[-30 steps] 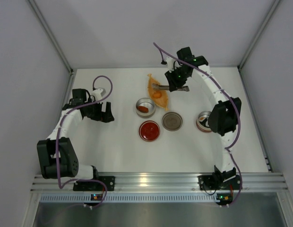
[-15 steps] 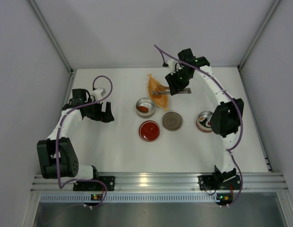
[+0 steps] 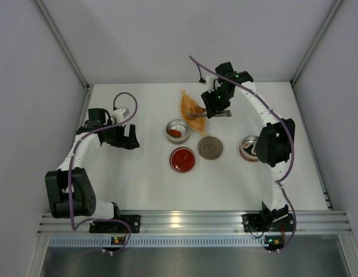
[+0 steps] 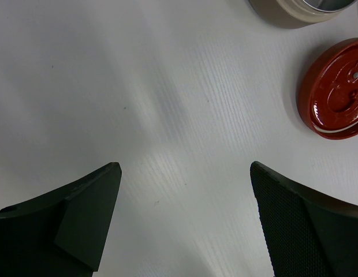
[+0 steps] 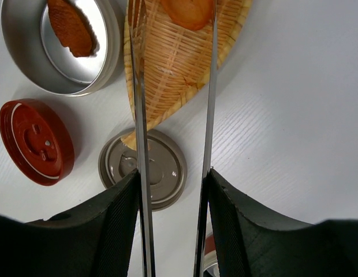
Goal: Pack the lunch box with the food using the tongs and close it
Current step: Pick up the fake food from the plate.
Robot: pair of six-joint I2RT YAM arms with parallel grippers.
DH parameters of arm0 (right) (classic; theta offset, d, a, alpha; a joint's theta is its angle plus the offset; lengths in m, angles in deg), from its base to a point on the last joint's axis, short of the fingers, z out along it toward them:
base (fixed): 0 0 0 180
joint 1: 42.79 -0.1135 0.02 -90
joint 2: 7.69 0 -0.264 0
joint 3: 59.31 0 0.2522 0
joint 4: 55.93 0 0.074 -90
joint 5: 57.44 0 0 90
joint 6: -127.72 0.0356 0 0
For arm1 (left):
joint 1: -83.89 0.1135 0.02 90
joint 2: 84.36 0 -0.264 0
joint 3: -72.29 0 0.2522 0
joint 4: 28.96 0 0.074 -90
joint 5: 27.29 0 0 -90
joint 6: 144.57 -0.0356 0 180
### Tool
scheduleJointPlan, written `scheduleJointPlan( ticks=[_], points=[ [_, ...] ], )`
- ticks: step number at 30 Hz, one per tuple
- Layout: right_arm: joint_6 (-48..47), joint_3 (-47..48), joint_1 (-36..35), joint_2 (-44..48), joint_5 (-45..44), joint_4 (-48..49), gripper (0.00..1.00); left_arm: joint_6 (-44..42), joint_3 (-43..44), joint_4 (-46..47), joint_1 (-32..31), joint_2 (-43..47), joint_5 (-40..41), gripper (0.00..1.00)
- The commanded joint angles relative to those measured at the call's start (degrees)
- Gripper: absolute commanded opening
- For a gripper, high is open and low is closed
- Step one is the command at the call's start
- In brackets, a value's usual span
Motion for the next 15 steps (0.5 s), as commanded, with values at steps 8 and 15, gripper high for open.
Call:
scheduleJointPlan(
  ticks=[8,15],
  points=[
    [5.49,-2.09,-2.80,-0.85,-4.69,6.68,0.49,-0.27,0.62,1.94,-0.22,0.40,-0.70,0.98],
    [6.81,-2.27,-3.51,-1.38,-4.34,6.68,0.49,-0.27,-0.09,2.30,-0.14,0.48,-0.52,0.98]
  ],
)
